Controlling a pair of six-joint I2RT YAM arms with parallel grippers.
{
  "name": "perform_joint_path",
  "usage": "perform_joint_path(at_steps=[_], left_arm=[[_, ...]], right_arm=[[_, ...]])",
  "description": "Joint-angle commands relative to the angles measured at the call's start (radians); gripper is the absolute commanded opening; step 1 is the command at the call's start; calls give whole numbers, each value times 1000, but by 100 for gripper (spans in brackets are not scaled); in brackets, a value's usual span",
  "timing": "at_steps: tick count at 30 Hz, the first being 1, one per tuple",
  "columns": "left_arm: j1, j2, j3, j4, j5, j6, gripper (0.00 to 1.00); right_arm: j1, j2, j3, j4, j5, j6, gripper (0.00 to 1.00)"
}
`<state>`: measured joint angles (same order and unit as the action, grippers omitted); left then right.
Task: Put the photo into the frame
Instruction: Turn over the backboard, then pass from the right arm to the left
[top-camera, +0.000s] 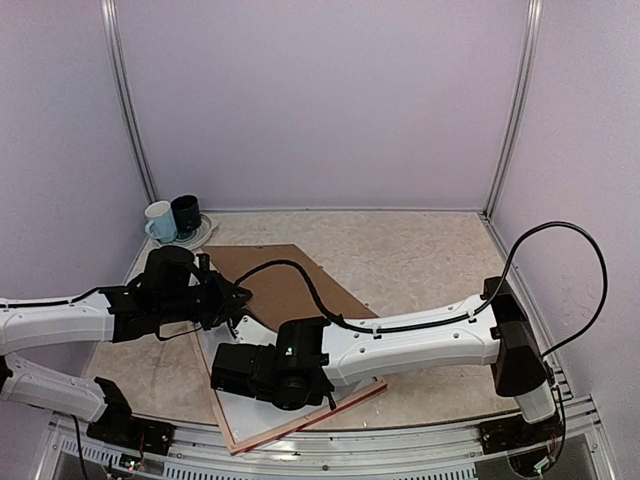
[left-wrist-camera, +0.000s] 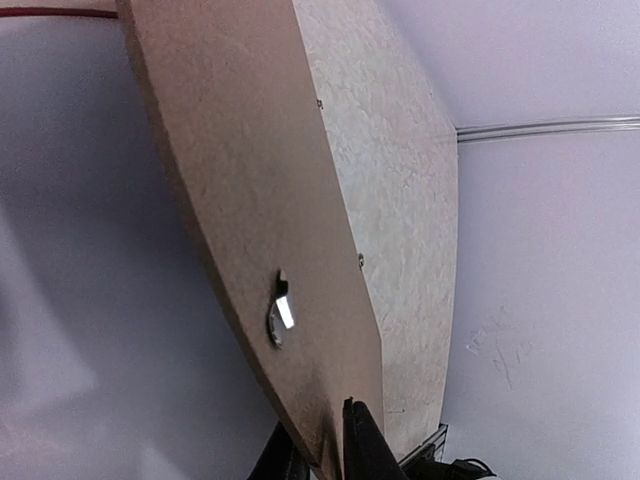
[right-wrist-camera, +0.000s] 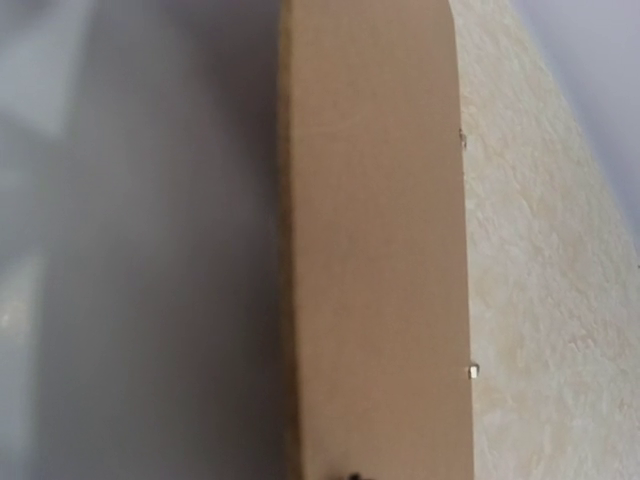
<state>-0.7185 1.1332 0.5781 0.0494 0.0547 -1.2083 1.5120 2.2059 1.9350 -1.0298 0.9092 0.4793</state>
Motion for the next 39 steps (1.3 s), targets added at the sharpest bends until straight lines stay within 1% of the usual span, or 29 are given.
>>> perform_joint_path(at_steps=[1,4,9,13,16,18,22,25,26,29,32,36,39], left_arm=[[6,-18,-27,37,1,-8,14],[2,-30,-51,46,-4,-17,11],[0,-53,-104,69,-7,-36,0],[-6,-65,-140,85,-23,-43,0],[-8,-83,-183,127,-31,-50,0],[-7,-99,-215,158,-31,-52,0],[-7,-129,-240,158,-45,-37,0],[-6,-153,-243,130,-52,-19,0],[-6,-163,-242,122,-51,-13,0],[-2,-181,-246,97,-52,0,0],[2,-202,-252,70,-52,10,0],[9,-234,-264,39,-37,16,0],[17,-258,-267,6,-24,23,0]], right_arm=[[31,59,22,164,-227,90,0],[35,69,21,175,-239,93,0],[35,85,17,190,-251,97,0],[36,97,12,205,-269,95,0],[35,106,12,210,-281,94,1],[35,107,12,208,-291,91,7],[35,78,-4,199,-330,64,35],[36,36,-29,200,-379,24,49],[36,16,-44,205,-398,9,52],[34,-63,-106,226,-447,-27,60],[27,-155,-183,263,-513,-58,63],[-4,-304,-316,345,-624,-89,64],[-49,-420,-427,412,-727,-108,65]])
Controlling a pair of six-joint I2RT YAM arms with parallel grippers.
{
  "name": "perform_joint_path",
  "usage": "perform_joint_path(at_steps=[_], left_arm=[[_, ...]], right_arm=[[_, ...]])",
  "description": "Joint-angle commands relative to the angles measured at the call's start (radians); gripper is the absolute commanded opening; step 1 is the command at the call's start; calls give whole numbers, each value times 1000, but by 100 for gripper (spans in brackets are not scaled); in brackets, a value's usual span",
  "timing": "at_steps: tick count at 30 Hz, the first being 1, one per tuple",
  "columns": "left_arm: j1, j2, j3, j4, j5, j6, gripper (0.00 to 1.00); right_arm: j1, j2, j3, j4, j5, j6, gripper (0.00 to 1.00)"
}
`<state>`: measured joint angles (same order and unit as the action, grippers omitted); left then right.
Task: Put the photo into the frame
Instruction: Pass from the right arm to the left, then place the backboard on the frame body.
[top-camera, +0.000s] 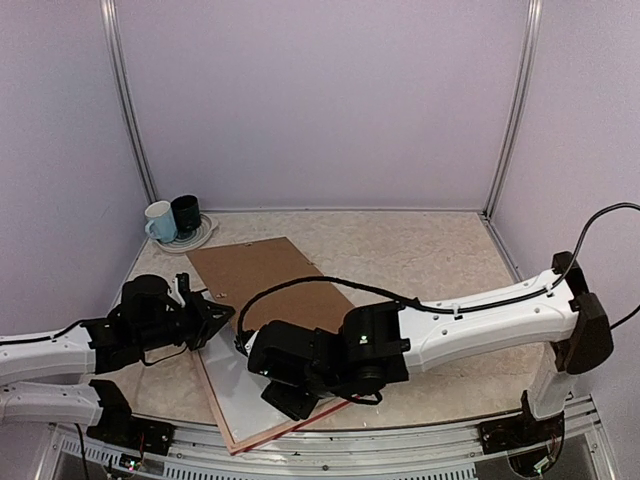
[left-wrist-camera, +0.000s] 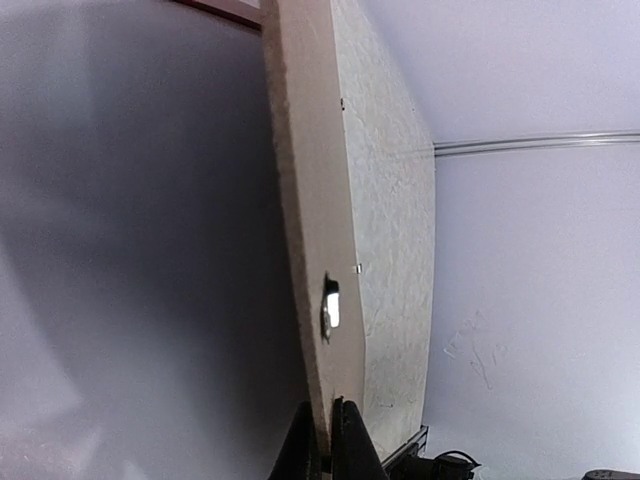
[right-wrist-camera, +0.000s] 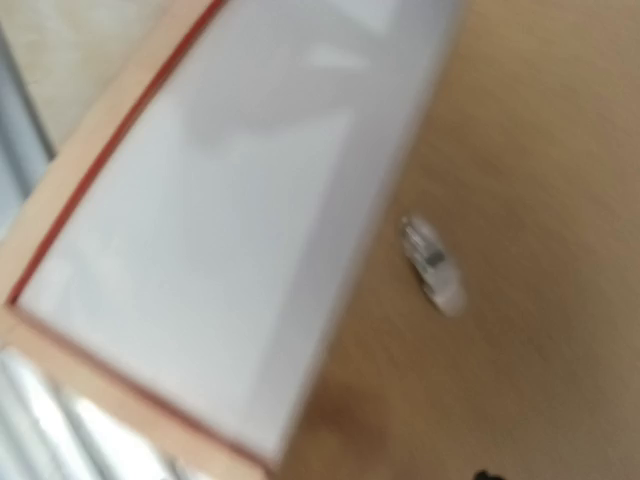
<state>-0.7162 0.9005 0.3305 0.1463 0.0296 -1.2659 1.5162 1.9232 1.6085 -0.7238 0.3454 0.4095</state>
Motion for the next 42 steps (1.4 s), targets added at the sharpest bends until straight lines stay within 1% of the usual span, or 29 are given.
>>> perform_joint_path(at_steps=[1,4,7,11,16,20,24,27,33,37,42], left_arm=[[18,-34,-19,-100,4,85,0],[28,-47,-18,-128,18,96,0],[36,-56,-19,-143,31,106,0],[44,-71,-22,-204,51,122,0],[66,-99,-22,-275,74,153,0],[87,-136,-24,-339,84,175,0],[100,-166,-35,-383,85,189,0],[104,-178,-56,-395,90,190,0],[121,-192,-91,-412,93,199,0],[144,-186,-111,-410,86,215,0],[165,-160,-136,-388,76,231,0]], right_arm=[[-73,-175,-131,127,-191,-42,65],[-143,-276,-207,188,-283,-54,65],[-249,-358,-267,237,-382,-54,66],[-412,-396,-335,301,-533,-36,66],[-600,-327,-354,338,-723,-17,65],[-713,-219,-300,326,-832,-49,64],[-810,-98,-237,332,-931,-75,61],[-850,9,-156,311,-982,-97,56],[-860,201,43,227,-957,-153,53],[-865,269,102,219,-922,-165,53],[-883,356,146,202,-943,-178,54]])
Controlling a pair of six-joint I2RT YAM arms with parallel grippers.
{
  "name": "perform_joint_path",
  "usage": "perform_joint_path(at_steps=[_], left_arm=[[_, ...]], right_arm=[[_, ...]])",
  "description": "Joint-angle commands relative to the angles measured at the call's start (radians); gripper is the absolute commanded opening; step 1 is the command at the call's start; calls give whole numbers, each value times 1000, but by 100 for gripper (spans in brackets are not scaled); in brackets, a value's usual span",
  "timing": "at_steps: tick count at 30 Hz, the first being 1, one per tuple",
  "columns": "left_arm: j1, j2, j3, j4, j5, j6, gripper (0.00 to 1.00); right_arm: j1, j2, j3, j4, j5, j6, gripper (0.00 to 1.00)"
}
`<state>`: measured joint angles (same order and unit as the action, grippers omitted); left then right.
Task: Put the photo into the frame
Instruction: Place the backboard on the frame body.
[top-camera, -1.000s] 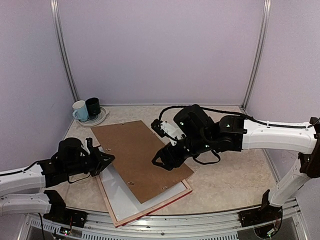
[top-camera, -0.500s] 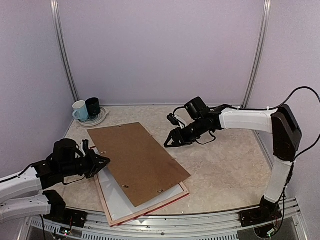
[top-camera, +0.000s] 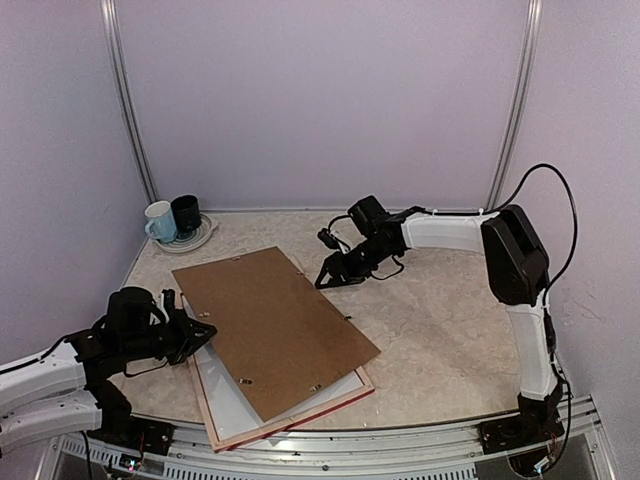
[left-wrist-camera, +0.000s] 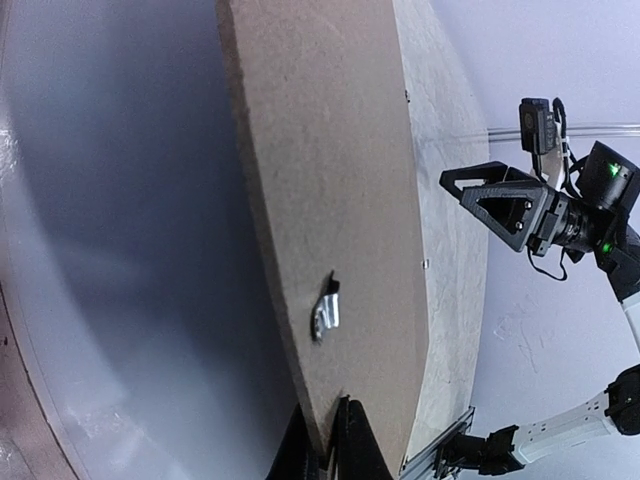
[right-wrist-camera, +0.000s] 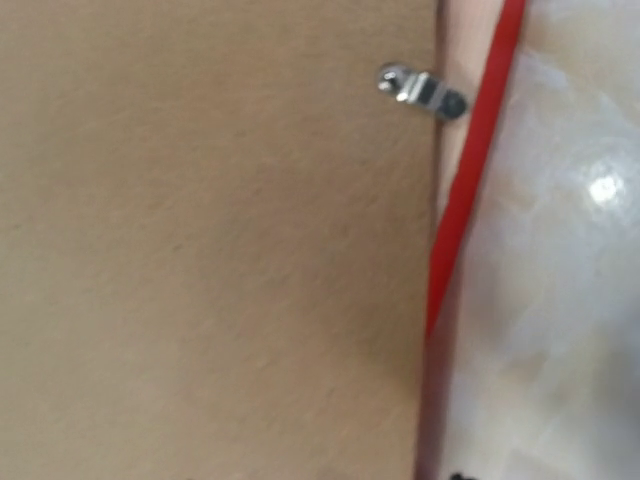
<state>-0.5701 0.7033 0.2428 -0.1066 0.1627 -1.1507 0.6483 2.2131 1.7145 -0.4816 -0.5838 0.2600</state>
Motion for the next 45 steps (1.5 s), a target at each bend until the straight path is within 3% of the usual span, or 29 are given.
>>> perform_joint_path(at_steps=[1,7,21,40,45], left_arm=[[20,43,-53,-128,-60,116,0],[39,80,-81,-86,-100,111,1],[45,279,-56,58,-130,150,17],[46,647,133,185,-106,238,21],[47,661,198,147,-116,261,32]], right_arm=[[-15,78,42,-40,-24,-32,54],[-15,113,19,-25,-69,-38,51],[-39,-14,-205,90,-87,-7,46],[-65,-182,-406,170,-16,38,39],[-77,-254,-452,168,40,48,39]])
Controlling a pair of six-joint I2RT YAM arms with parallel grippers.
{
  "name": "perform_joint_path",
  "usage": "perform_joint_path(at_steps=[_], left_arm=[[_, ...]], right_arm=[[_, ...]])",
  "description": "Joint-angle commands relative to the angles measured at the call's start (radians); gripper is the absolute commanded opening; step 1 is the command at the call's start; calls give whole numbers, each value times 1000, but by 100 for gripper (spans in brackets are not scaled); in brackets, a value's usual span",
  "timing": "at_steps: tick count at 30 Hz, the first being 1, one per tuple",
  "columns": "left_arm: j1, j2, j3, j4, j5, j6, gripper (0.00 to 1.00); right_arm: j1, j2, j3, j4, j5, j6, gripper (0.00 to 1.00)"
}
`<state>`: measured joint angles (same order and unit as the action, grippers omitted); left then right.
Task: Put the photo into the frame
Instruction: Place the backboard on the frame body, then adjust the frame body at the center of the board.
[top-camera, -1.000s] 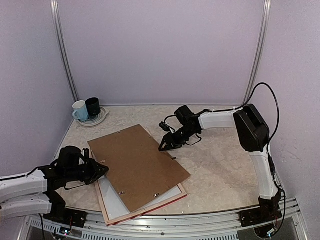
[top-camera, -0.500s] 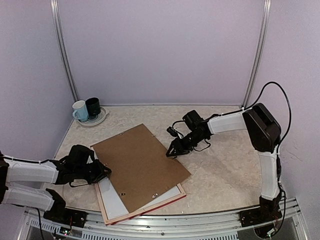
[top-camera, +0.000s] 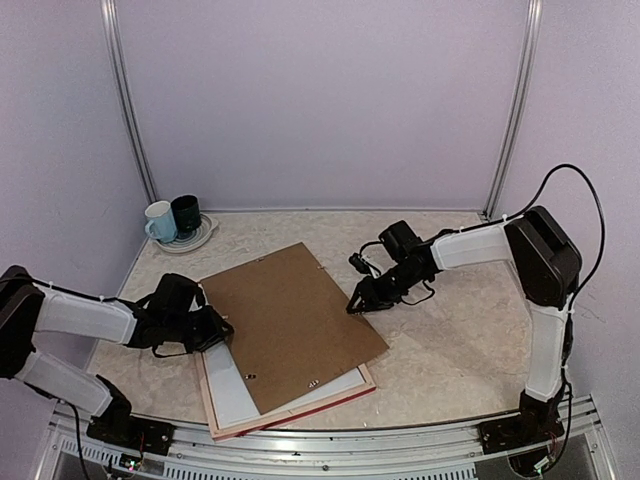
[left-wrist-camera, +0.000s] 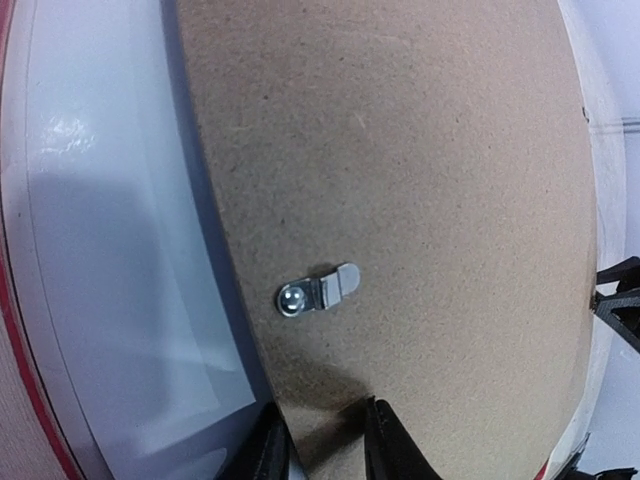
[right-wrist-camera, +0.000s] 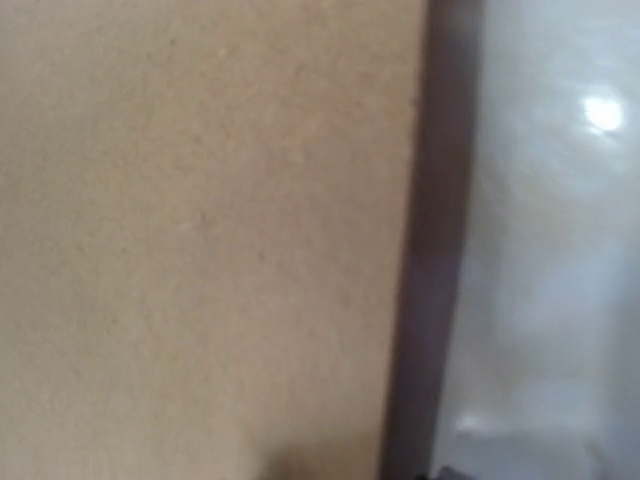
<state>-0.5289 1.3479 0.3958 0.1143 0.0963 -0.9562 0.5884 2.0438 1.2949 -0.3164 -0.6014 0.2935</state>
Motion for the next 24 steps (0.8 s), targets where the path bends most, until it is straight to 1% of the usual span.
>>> perform_joint_path(at_steps=[1,3,7,11,13,17,18,20,24], left_arm=[[6,11,60,-87,-54,71,37],[10,-5,78,-110,-63,76,45],[24,-67,101,-177,-78,79,57],[33,-148,109,-249,-126,73,62],[35,-205,104,-275,-151,63,66],[41,-281,79,-311,-207,52,69],[47,-287,73,-318,-217,55,70],[67,-283,63,-322,-216,59,75],[96,-228,39,-289,-213,64,77]], right_arm=[[-21,-102,-45,3,69,19,40],[-27,-138,-62,0,97,27,41],[-36,-198,-83,-9,140,35,41],[-36,-240,-87,-33,226,37,42],[-36,-253,-85,-53,288,33,42],[-36,-270,-83,-79,369,29,42],[-34,-271,-83,-83,385,30,42],[-32,-271,-85,-93,418,33,42],[-11,-261,-85,-110,484,36,43]])
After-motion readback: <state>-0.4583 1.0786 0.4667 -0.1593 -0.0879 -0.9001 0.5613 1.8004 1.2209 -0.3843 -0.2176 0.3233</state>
